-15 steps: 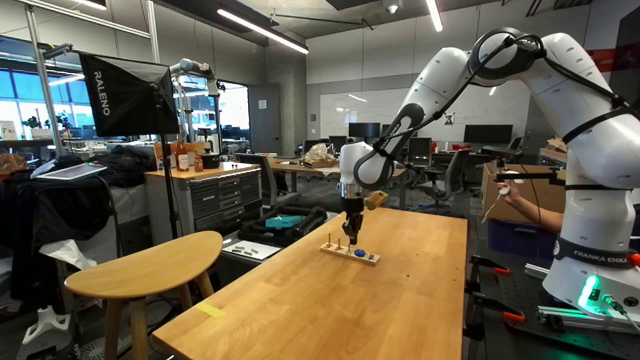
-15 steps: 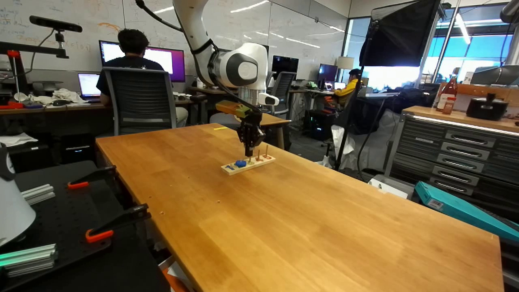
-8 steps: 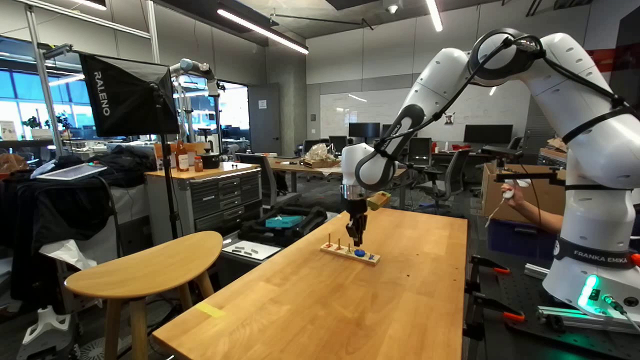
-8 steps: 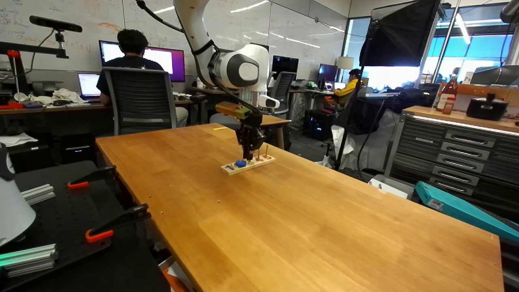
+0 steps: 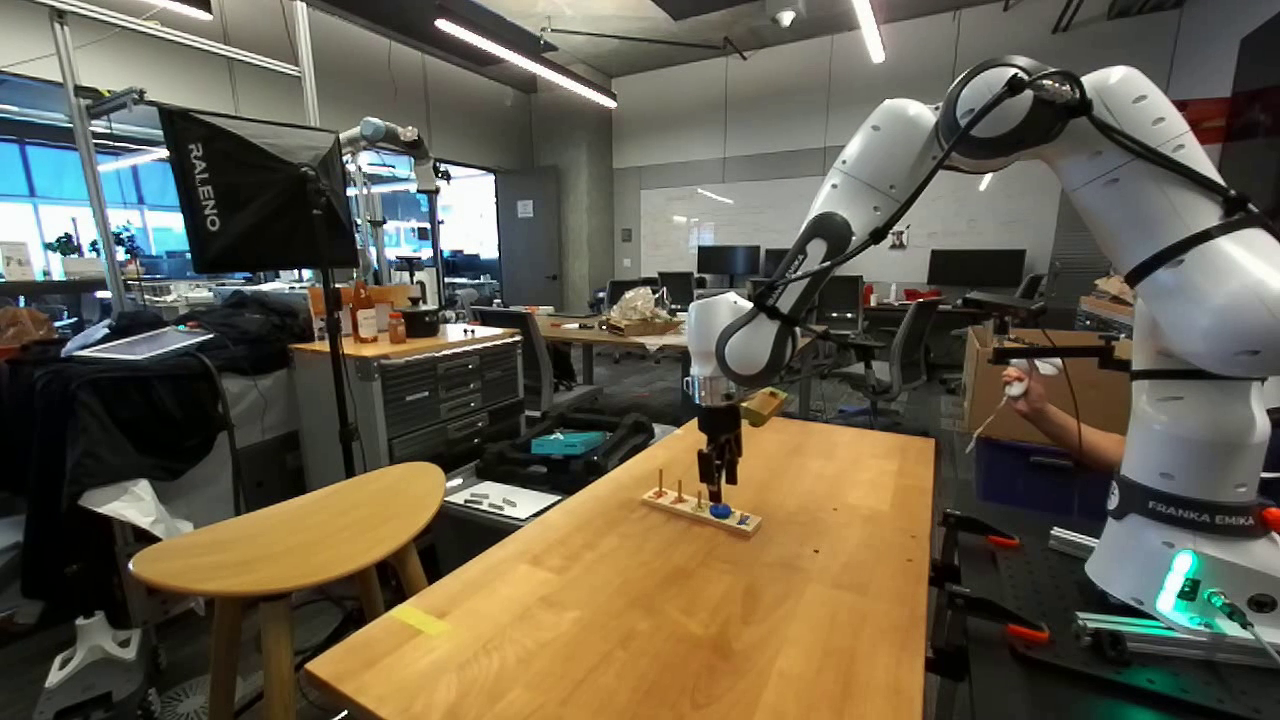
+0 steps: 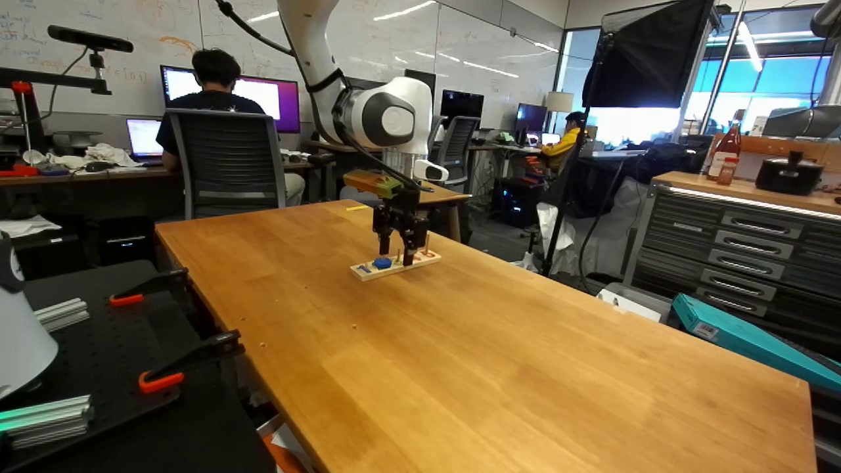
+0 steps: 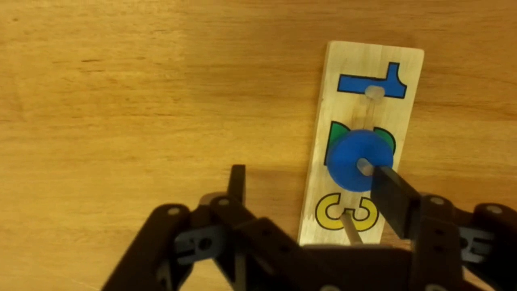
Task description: Take the blue object from the wooden board and place it on the table
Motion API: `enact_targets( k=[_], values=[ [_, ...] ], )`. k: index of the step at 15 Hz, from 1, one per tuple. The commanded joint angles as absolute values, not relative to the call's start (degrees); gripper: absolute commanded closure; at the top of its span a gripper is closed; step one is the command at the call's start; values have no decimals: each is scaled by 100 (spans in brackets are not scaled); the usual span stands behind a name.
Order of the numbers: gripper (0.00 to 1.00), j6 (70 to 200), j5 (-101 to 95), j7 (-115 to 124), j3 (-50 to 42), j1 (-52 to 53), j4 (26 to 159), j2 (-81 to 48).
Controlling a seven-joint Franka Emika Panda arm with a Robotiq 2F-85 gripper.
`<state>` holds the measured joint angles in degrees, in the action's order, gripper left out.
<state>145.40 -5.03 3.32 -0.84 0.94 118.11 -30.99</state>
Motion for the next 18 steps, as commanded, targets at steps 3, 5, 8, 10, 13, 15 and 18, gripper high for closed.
enact_targets(
  k=[3, 5, 8, 10, 13, 15, 18],
  values=[
    [0, 14565, -401, 223, -17, 96, 12064, -2909],
    [0, 14597, -406, 232, -12, 104, 12075, -2932],
    [0, 14710, -434, 279, -30, 137, 12093, -2993],
    [0, 14812, -463, 308, -43, 172, 12098, -3027],
    [0, 15003, -492, 338, -56, 231, 12121, -3052],
    [0, 15131, -505, 352, -63, 269, 12132, -3070],
    [27, 15270, -531, 362, -86, 323, 12134, -3108]
  ],
)
